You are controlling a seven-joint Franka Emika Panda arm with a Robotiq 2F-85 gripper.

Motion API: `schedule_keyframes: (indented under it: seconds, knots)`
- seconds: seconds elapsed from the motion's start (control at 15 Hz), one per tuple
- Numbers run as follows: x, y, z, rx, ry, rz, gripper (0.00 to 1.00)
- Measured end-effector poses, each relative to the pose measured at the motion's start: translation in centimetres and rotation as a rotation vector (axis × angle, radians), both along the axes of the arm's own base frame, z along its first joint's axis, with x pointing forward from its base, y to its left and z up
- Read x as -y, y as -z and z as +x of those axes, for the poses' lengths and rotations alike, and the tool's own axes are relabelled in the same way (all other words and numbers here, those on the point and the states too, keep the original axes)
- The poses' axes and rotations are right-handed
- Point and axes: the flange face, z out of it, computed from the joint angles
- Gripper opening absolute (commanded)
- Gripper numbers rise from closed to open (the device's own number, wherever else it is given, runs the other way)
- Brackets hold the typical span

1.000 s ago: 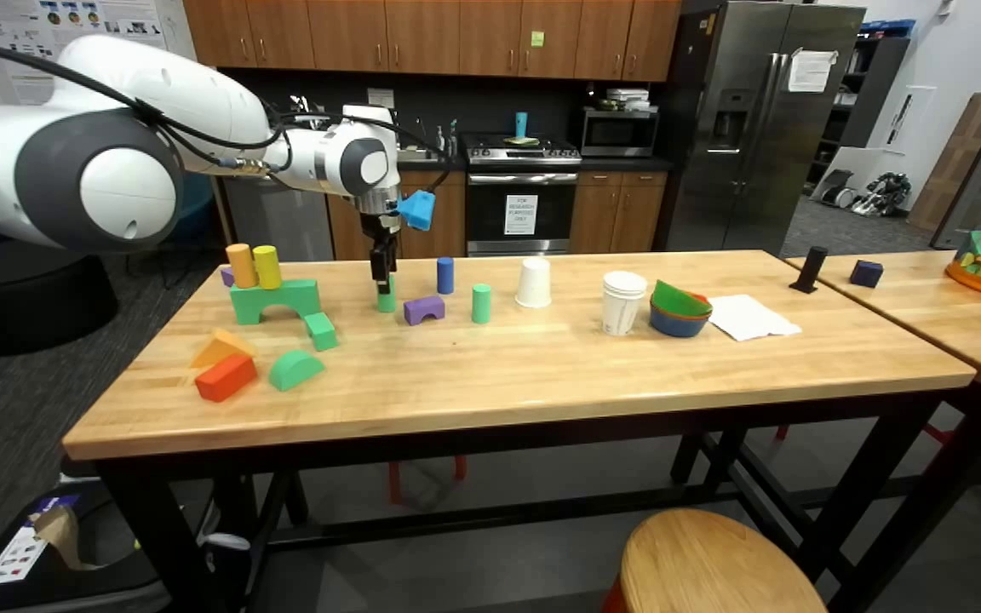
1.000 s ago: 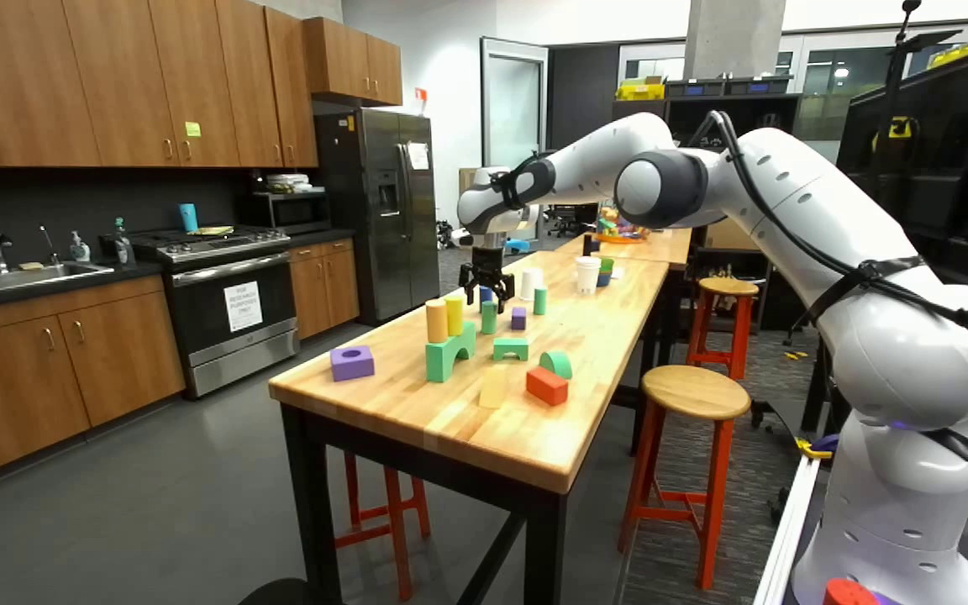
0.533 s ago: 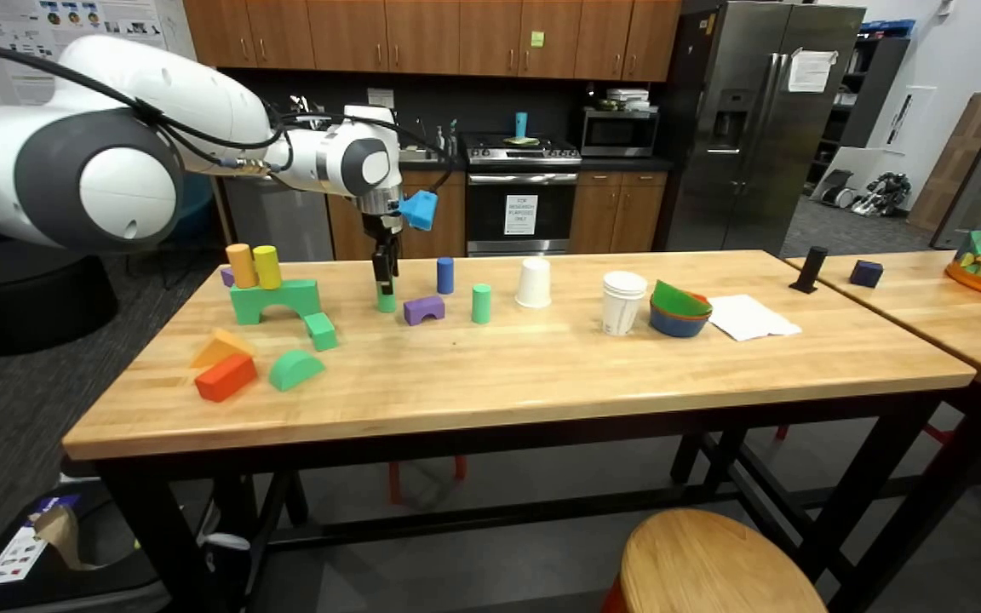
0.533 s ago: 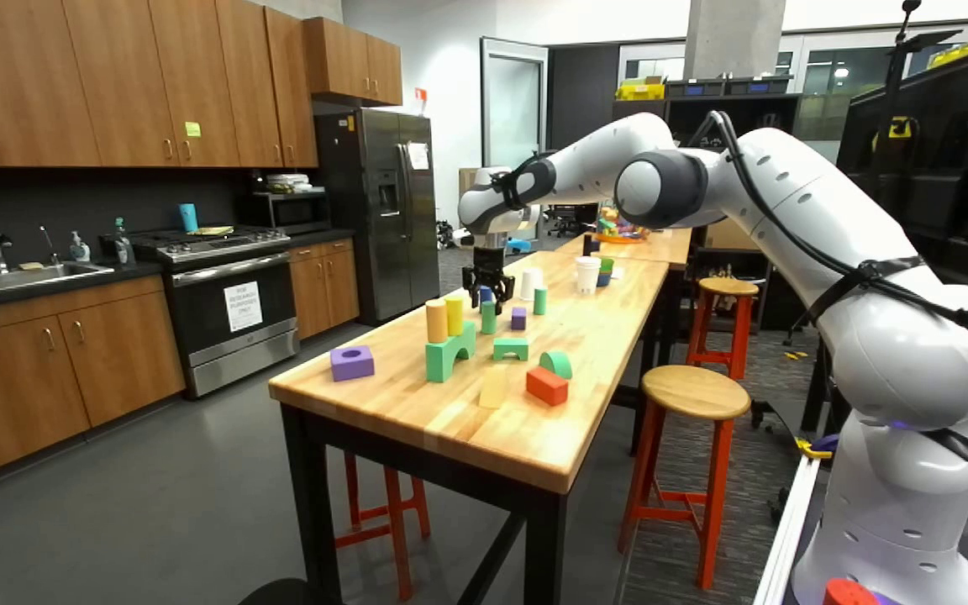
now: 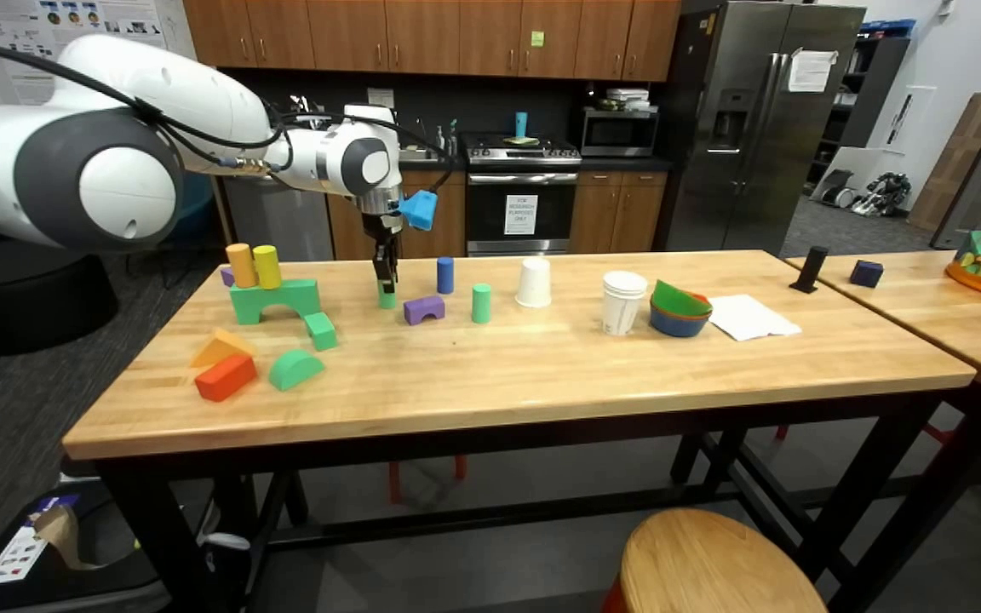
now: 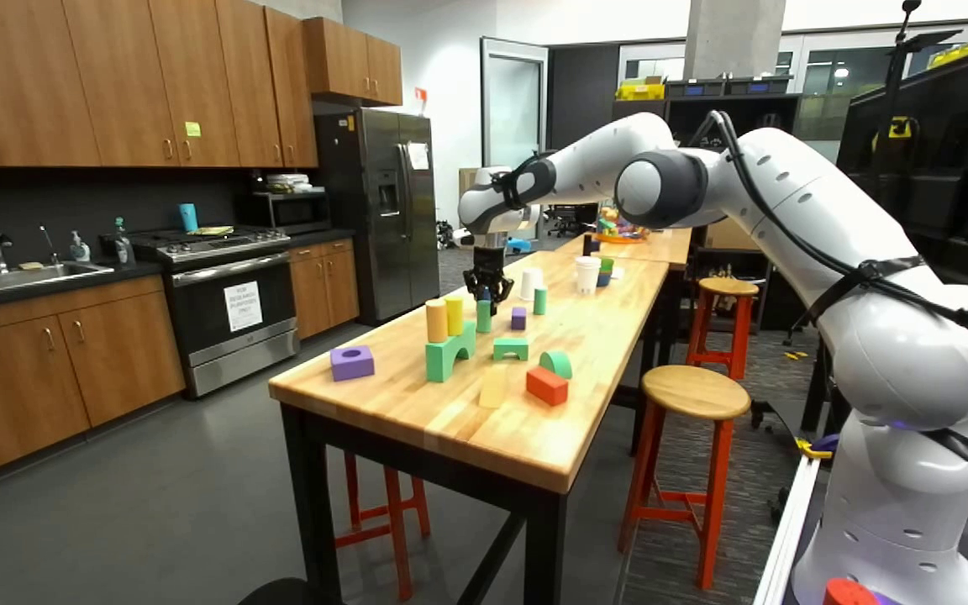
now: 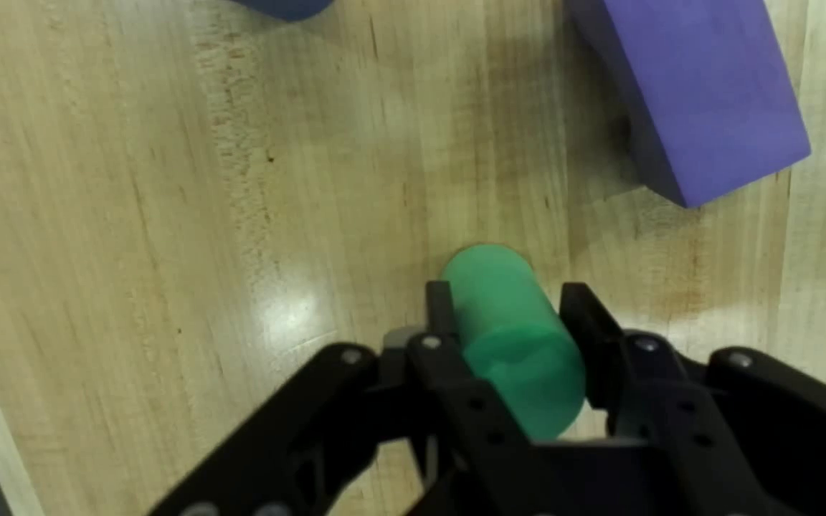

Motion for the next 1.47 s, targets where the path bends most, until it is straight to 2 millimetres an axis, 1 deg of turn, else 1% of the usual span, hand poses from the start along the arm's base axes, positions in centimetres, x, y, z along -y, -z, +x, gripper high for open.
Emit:
schedule_keyframes:
  seconds: [0.47, 0.67, 0.87, 1.07, 1.27, 1.47]
  knots:
    - [-0.1, -0.2, 0.0, 0.003, 0.002, 0.005, 0.16]
    - [-0.3, -1.3, 0.1, 0.024, -0.001, 0.007, 0.16]
    - [-0.4, -3.8, 0.1, 0.069, -0.003, 0.017, 0.16]
    - [0.8, -6.7, -0.6, 0.121, 0.019, 0.039, 0.16]
    - [3.4, -9.9, -1.9, 0.171, 0.036, 0.065, 0.16]
    - [6.8, -12.8, -3.6, 0.225, 0.060, 0.093, 0.16]
